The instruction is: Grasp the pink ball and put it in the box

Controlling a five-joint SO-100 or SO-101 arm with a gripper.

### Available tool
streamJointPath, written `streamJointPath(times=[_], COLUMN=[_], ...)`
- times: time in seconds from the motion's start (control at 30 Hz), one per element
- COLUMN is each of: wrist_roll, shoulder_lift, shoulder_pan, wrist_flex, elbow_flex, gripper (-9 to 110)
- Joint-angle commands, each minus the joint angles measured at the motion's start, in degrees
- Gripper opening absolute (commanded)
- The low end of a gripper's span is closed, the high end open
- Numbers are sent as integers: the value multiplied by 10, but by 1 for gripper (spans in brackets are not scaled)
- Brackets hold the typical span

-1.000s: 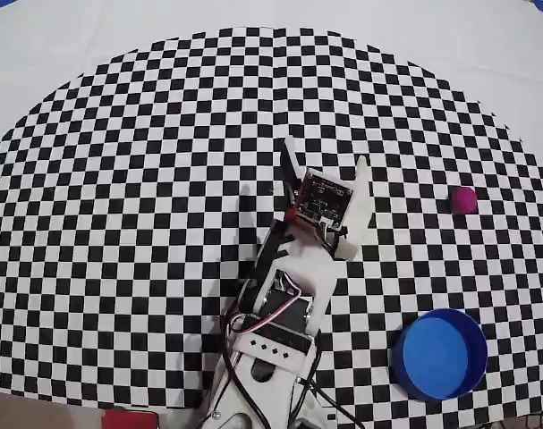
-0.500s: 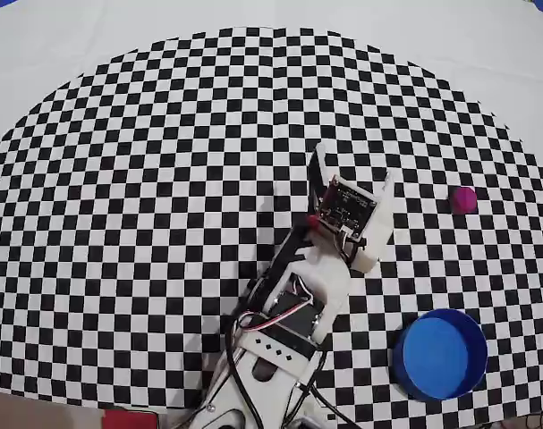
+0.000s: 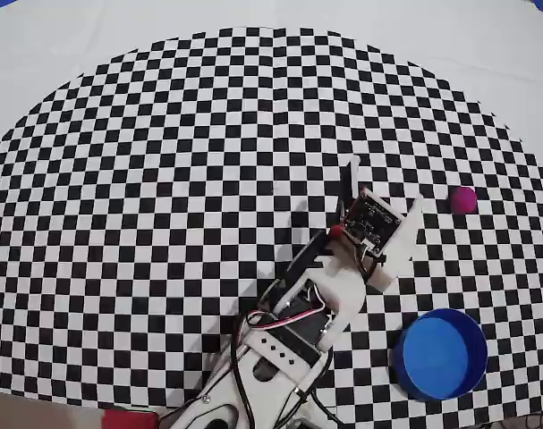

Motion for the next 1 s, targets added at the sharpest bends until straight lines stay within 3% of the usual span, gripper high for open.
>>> streamJointPath(times=[0.0,0.97], wrist_roll=[-5,-5], shoulder_lift=[-4,-5], shoulder_pan=[18,120], wrist_flex=[-10,-10], elbow_flex=[4,4], gripper=[35,35])
